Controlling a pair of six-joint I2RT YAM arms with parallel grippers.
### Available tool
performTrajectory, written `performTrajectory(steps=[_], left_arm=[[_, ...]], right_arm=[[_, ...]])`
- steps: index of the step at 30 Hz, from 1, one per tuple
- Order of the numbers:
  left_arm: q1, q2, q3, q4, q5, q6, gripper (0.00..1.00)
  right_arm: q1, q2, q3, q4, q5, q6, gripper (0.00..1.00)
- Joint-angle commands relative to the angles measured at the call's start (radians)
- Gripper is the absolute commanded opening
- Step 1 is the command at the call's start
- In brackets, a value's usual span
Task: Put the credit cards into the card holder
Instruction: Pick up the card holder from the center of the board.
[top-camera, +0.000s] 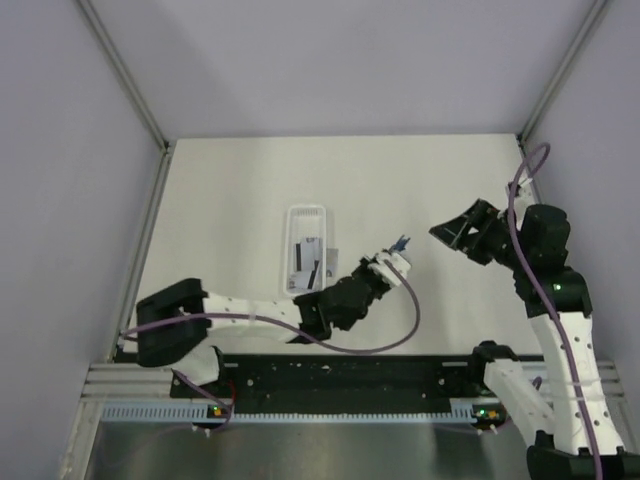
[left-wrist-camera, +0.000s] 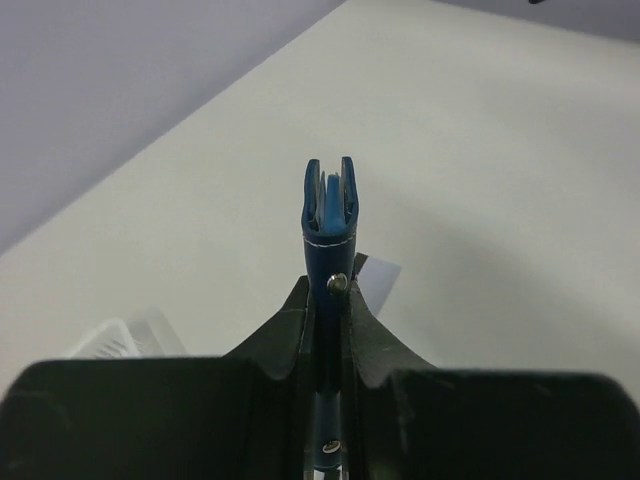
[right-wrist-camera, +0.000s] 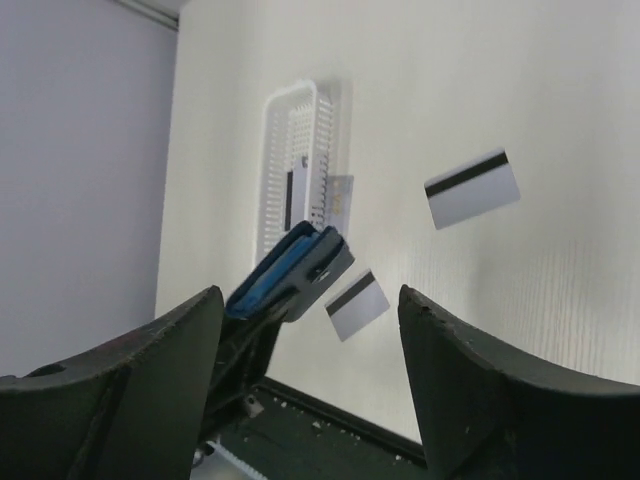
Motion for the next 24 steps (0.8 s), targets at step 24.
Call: performTrajectory(steps=[24], left_arm=[[0.166,-0.510,-0.190,-0.542,0.339,-1.100,0.00]], right_arm=[[0.663,-0.055,-0.161,0.098,0.539,0.151,0.55]])
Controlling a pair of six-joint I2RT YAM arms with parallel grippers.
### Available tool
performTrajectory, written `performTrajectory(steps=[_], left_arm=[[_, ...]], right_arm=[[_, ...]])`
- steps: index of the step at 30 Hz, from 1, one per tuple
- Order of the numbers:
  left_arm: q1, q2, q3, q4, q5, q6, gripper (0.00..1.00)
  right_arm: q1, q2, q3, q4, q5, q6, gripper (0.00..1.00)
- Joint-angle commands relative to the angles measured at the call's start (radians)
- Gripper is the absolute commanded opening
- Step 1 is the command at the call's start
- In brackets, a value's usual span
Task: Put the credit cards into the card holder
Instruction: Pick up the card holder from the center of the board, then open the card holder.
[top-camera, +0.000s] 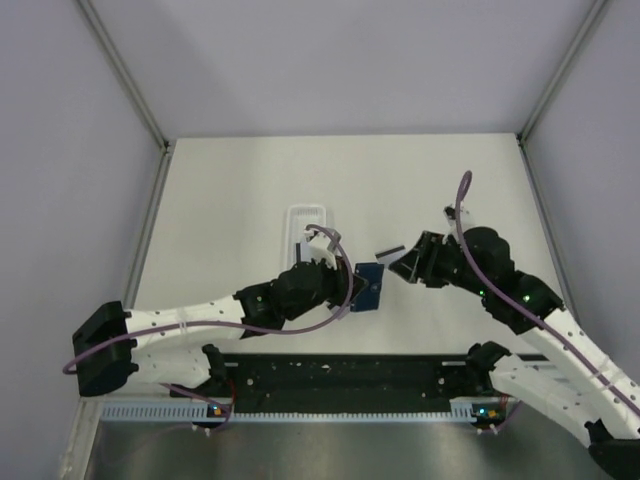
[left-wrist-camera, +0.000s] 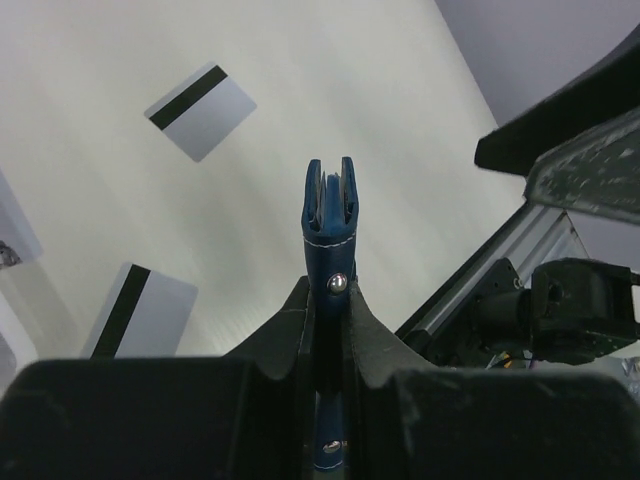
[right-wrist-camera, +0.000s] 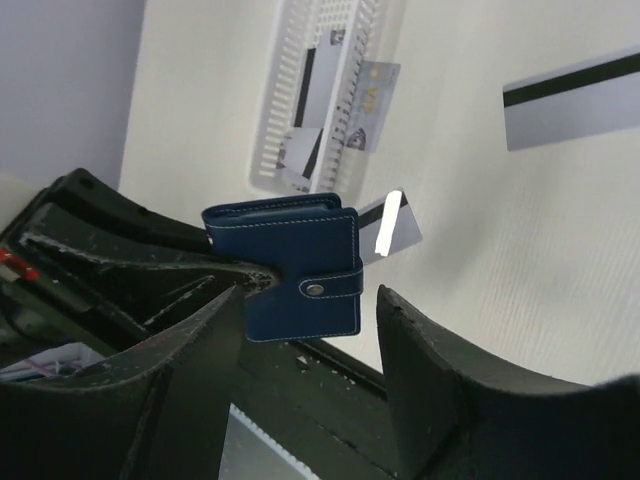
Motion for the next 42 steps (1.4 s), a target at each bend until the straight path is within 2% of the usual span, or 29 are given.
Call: performTrajectory(steps=[1,6,16,36,42], left_arm=[[-0.001,-0.041,-0.003,-0.007,-0.105,-0.071,0.00],[-0.001,-0.078,-0.012,-0.039,-0.156,-0.094,0.00],[-0.001,-0.044,0.001,-0.024,-0.123,-0.101,0.00],[-0.001,-0.010,0.025,0.036,-0.068,-0.078,0.00],[-0.001,-0.038,0.017,0.044,-0.070,-0.078,0.00]], right_arm=[[0.134,0.058,-0.024,-0.021,0.250,0.102,0.55],[0.200,0.116,-0.058,0.047,0.241,0.119,0.53],[0.248,0.152,-0.110,0.199,0.172,0.122,0.56],[0.262,0.241,-0.124,0.239,0.119,0.125,0.54],[0.262,0.271,-0.127,0.211,0.154,0.131,0.46]])
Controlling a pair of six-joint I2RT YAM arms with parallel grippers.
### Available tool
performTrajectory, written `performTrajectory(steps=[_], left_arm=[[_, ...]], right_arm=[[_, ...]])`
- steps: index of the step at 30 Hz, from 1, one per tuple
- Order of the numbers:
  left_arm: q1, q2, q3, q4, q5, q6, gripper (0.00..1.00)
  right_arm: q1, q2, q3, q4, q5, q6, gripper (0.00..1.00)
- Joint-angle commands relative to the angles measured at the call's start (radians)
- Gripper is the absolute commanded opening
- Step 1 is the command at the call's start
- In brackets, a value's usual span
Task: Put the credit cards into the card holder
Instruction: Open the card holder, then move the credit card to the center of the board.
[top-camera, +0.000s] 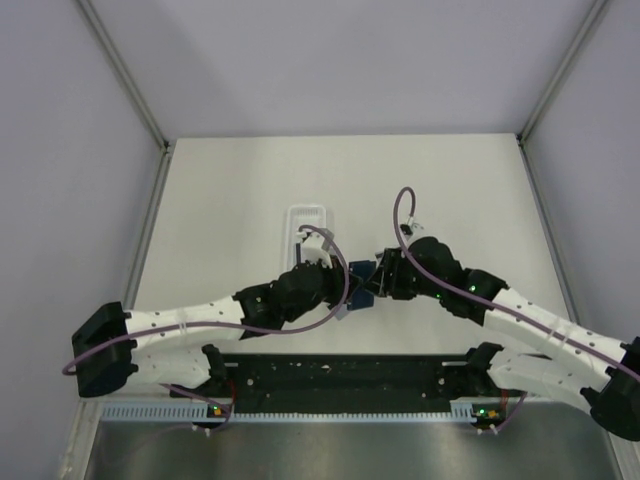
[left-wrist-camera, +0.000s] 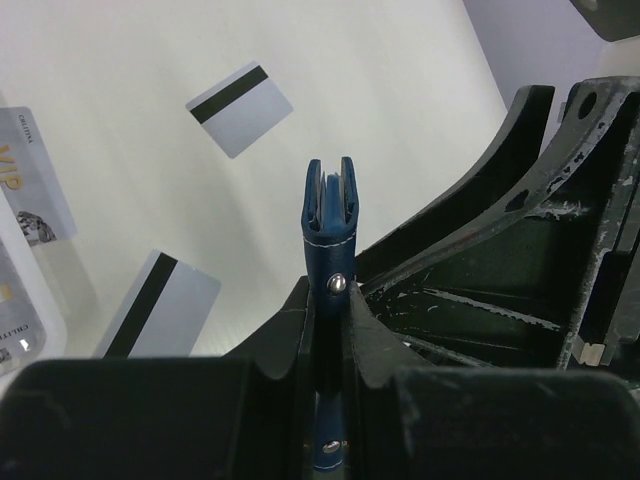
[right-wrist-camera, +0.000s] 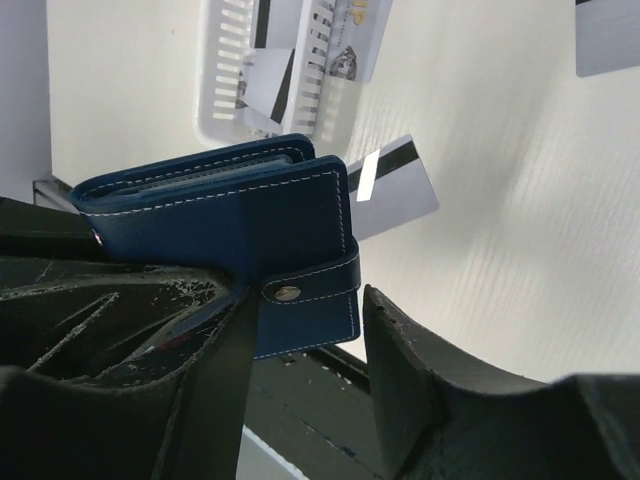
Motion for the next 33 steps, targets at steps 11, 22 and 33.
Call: performTrajectory(steps=[11,22,33], left_arm=[[-0.004,-0.078,0.001,0.083,-0.004,0.009,0.00],[0.058,-0.055,-0.051,0.097,-0.018,0.018,0.00],[0.286,0.330,0.010,0.459,0.451,0.029,0.02]], right_arm=[[0.015,0.074,0.076,-0.218,0.318,-0.011,0.35],[0.015,-0.082,0.088,-0.205,0.360,-0.063,0.37],[0.013,-0.143,0.021,-0.187,0.392,-0.040,0.43]])
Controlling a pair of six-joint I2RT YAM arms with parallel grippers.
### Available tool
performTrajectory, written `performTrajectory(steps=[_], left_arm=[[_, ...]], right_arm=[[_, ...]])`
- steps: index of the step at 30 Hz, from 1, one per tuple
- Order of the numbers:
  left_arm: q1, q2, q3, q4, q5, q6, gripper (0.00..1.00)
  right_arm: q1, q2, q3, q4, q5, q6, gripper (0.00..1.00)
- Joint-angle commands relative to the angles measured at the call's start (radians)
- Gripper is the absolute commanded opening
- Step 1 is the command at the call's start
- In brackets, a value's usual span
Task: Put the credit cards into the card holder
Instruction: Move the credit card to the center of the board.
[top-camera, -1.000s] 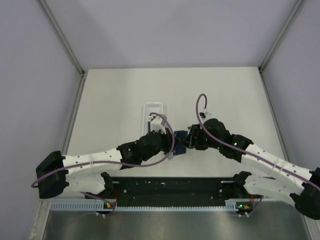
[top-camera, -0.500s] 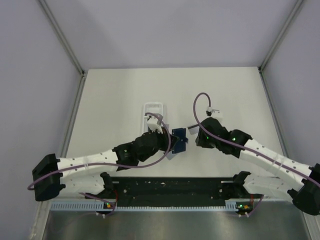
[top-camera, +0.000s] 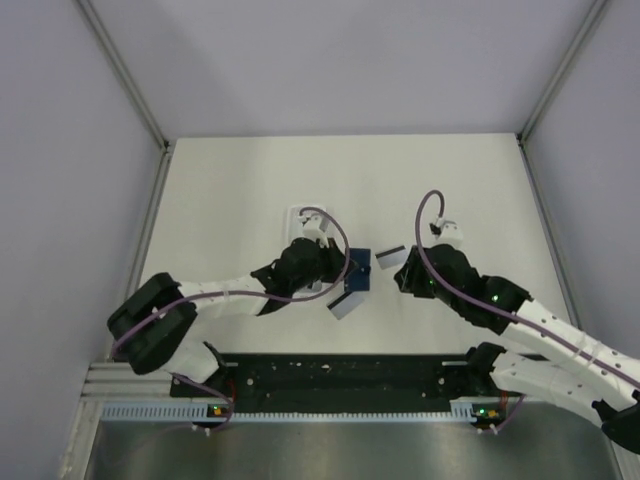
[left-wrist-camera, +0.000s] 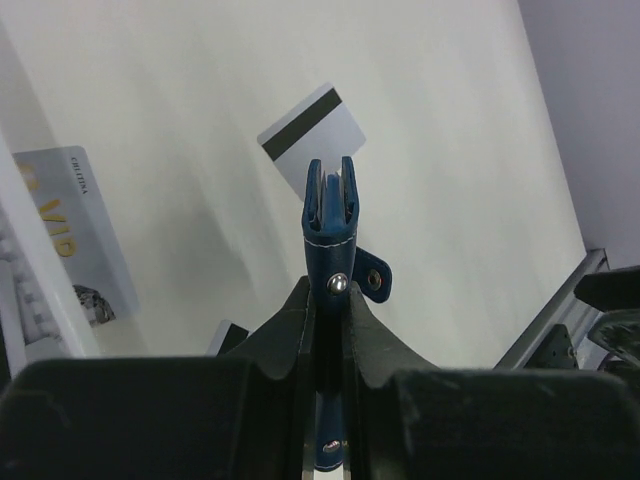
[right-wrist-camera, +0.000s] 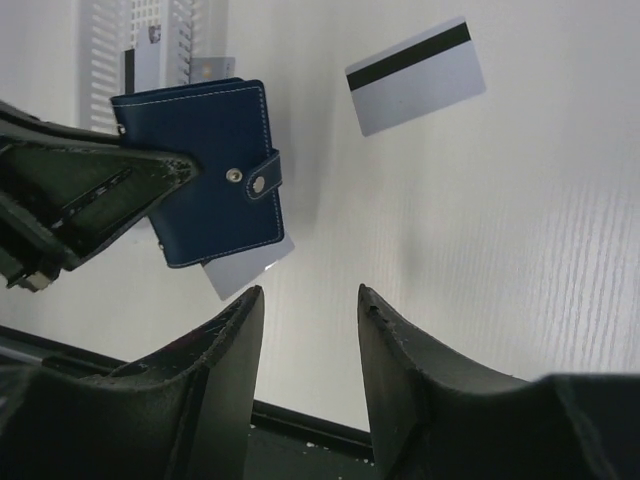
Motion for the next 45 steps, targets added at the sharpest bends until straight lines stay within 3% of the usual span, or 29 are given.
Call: performTrajectory(steps=[1,5,16,22,29,32,36,39,42,45], left_arm=[[0.029,0.152,0.083,0.221,0.221,0.005,0.03],[0.059,0.290,0.086,0.394,0.298,-0.046,0.05],[0.052,0.496,0.104,0.588,0.470,-0.198,0.00],[0.056,0.498,0.123,0.548,0.455,-0.180,0.00],[0.196,0.429,0.181,0.375,0.484,-0.123,0.00],[0.250,0.392,0.206,0.290,0.510,-0.083,0.00],[0.268,0.329,0.203,0.221,0.504,-0.040,0.00],[0.268,0.298,0.193,0.207,0.511,-0.031,0.00],[0.271,0.277,0.180,0.204,0.527,-0.028,0.00],[0.271,0.260,0.161,0.203,0.531,-0.015,0.00]], right_arm=[[-0.007,-0.014,-0.017,0.031,0.027,-0.002,0.43],[-0.007,-0.026,-0.024,0.021,0.038,-0.006,0.45],[-0.048,-0.066,-0.033,-0.013,0.056,0.000,0.54],[-0.091,-0.063,-0.033,-0.016,0.019,-0.013,0.55],[-0.122,-0.049,-0.040,-0.022,0.004,-0.019,0.55],[-0.154,0.017,-0.021,-0.021,-0.007,-0.040,0.55],[-0.200,0.144,0.033,0.025,-0.028,-0.107,0.44],[-0.283,0.271,0.079,0.125,-0.128,-0.175,0.39],[-0.363,0.415,0.163,0.192,-0.253,-0.241,0.40],[-0.377,0.578,0.277,0.208,-0.280,-0.316,0.48]])
